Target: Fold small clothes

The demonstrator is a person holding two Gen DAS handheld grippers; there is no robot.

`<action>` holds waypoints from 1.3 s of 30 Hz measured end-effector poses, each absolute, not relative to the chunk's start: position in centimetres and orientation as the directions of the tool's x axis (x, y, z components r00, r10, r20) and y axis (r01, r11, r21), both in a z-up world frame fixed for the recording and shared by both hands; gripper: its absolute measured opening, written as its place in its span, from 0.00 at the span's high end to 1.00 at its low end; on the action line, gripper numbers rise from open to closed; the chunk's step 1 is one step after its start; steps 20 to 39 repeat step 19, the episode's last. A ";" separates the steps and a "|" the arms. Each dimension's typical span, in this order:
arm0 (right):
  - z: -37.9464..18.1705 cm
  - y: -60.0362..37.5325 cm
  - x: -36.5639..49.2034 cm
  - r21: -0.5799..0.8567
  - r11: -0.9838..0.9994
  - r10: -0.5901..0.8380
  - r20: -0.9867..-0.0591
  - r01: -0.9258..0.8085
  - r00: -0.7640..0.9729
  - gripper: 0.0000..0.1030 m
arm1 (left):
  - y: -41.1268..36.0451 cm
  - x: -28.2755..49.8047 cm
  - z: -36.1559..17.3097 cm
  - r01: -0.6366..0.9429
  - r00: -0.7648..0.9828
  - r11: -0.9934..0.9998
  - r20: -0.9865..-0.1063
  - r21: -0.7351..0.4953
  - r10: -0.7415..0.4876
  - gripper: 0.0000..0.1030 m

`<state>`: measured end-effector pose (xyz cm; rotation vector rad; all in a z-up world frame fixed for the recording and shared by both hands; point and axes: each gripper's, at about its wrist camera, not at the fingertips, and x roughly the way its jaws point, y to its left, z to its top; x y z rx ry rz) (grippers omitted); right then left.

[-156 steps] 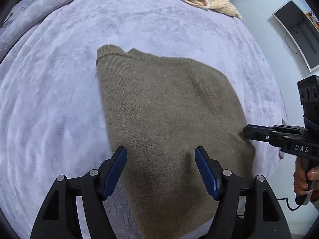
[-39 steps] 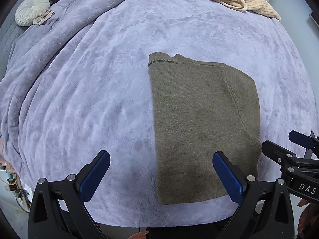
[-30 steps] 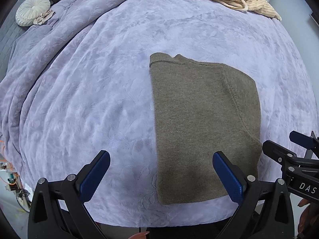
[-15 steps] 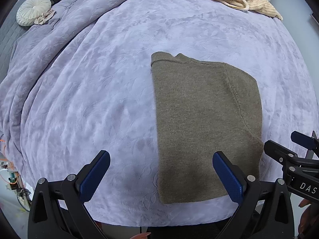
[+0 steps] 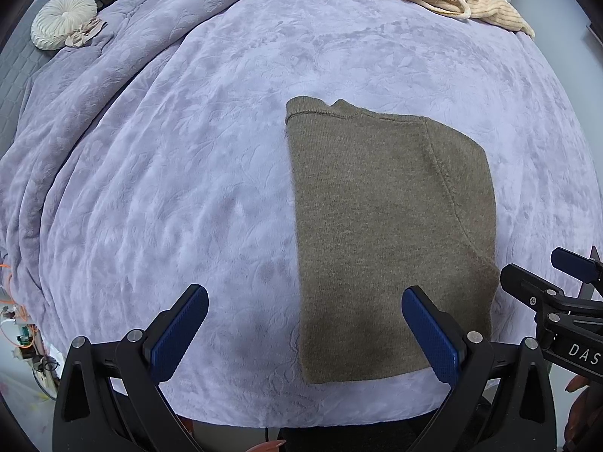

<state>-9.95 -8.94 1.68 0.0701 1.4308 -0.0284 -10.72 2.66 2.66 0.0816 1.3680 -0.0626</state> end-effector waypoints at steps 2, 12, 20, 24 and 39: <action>1.7 -8.9 -10.0 0.031 0.998 0.022 -0.990 0.062 0.140 0.14 | 2.7 -10.8 2.6 0.088 0.202 0.996 -0.979 0.026 0.008 0.00; 1.6 -8.8 -10.3 0.031 0.997 0.022 -0.990 0.065 0.136 0.14 | 2.8 -11.1 2.7 0.088 0.211 0.995 -0.977 0.040 0.021 0.00; 1.6 -8.8 -10.3 0.031 0.997 0.022 -0.990 0.065 0.137 0.14 | 2.5 -11.2 2.8 0.103 0.211 0.994 -0.977 0.035 0.012 0.00; 1.6 -8.8 -10.3 0.031 0.997 0.022 -0.990 0.065 0.137 0.14 | 2.5 -11.2 2.8 0.103 0.211 0.994 -0.977 0.035 0.012 0.00; 1.6 -8.8 -10.3 0.031 0.997 0.022 -0.990 0.065 0.137 0.14 | 2.5 -11.2 2.8 0.103 0.211 0.994 -0.977 0.035 0.012 0.00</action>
